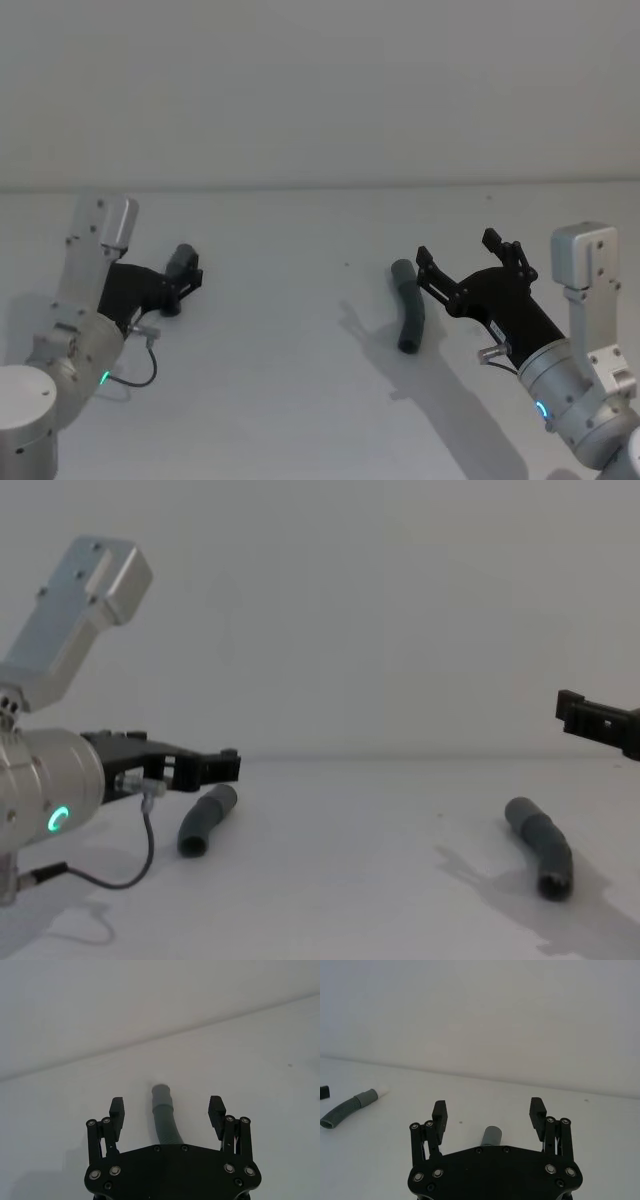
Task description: Use both hands to pick up one end of the pipe from the table, align the ends, and insert them.
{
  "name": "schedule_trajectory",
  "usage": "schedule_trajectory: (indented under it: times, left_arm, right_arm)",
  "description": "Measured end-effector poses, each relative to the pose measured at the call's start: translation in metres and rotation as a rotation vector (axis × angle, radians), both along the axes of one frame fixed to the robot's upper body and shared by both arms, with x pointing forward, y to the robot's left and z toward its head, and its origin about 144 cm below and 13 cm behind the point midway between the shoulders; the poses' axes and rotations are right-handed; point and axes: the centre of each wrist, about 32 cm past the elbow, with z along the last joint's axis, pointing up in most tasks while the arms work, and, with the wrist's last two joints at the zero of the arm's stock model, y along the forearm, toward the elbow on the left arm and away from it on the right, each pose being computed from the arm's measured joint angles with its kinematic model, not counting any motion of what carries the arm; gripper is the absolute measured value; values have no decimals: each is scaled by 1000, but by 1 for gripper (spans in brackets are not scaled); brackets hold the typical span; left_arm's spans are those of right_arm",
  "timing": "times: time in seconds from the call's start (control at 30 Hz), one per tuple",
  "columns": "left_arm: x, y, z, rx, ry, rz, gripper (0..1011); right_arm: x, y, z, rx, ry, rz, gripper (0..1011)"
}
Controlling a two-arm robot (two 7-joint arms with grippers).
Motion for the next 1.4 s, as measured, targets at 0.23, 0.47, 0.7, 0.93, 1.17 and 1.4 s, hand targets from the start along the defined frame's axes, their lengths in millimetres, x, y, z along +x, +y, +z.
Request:
schedule_trajectory:
  times: [0.23,0.47,0.7,0.93,1.17,1.4]
  left_arm:
    - [5,-4,-6,-14,66,11,1001]
    - [11,-6,-4,-13,109,19,1001]
    - [20,-7,8,-2,128,17,1001]
    - [26,-6,23,11,134,6,1001]
    - [30,-2,32,10,159,-8,1001]
    - [33,3,37,9,206,-21,1001]
  right_arm:
    - [0,0,0,0,0,0,1002]
    - [0,0,0,0,0,0,1001]
    - [0,0,0,0,0,0,1002]
    - [0,0,0,0,0,0,1001]
    - [0,0,0,0,0,0,1002]
    - [0,0,0,0,0,0,1002]
